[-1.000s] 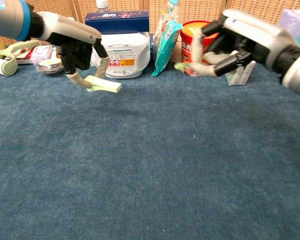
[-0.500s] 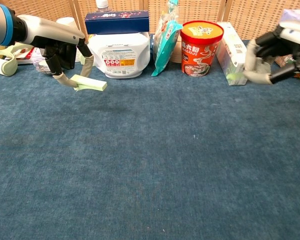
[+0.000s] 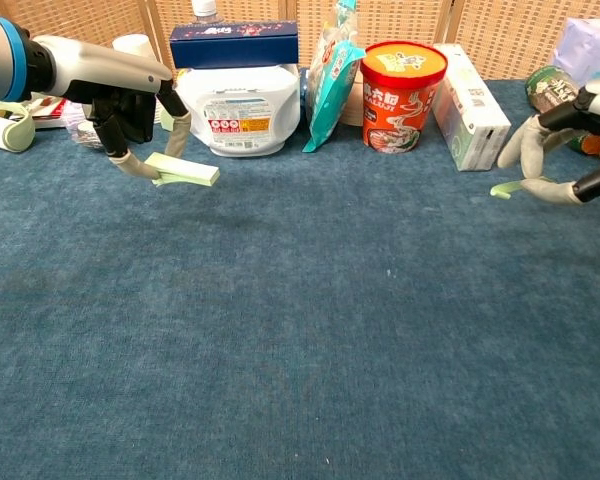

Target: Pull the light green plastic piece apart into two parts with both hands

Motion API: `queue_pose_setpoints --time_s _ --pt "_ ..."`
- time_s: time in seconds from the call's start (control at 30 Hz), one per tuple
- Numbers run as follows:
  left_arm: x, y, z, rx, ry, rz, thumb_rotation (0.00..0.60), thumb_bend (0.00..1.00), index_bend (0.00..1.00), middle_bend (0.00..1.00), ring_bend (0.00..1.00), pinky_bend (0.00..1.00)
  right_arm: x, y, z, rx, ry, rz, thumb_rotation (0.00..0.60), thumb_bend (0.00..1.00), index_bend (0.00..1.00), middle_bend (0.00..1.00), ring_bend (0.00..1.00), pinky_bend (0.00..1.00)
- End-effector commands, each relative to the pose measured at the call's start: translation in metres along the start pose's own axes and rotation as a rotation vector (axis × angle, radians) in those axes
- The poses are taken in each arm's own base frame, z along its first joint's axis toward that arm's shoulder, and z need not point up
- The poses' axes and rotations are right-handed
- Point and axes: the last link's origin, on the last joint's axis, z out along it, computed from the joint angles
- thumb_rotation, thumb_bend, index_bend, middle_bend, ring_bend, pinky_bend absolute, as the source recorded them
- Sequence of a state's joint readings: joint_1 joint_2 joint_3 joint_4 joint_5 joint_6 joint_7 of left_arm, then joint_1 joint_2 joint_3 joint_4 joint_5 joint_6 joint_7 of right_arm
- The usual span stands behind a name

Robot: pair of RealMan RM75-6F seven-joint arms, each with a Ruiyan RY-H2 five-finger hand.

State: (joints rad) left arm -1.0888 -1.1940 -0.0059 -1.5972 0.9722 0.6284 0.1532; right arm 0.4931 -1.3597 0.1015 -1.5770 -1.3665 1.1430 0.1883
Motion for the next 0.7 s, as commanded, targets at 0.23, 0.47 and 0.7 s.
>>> queue_pose_setpoints --time_s 0.23,0.47,0.7 --pt "0.000 0.008 0.005 -0.006 0.025 0.023 0.600 0.31 0.48 0.92 0.91 0.98 0.002 0.002 -0.002 -0.021 0.013 0.000 0.548 0.29 0.00 0.11 0.00 0.07" --pt "-0.002 0.012 0.009 0.000 0.034 0.039 0.600 0.29 0.40 0.81 0.80 0.87 0.006 0.003 -0.003 -0.039 0.017 -0.001 0.500 0.24 0.00 0.01 0.00 0.01" --pt "0.000 0.014 0.008 0.001 0.046 0.039 0.600 0.27 0.33 0.67 0.65 0.77 0.008 0.004 -0.004 -0.040 0.026 0.003 0.500 0.24 0.00 0.01 0.00 0.01"
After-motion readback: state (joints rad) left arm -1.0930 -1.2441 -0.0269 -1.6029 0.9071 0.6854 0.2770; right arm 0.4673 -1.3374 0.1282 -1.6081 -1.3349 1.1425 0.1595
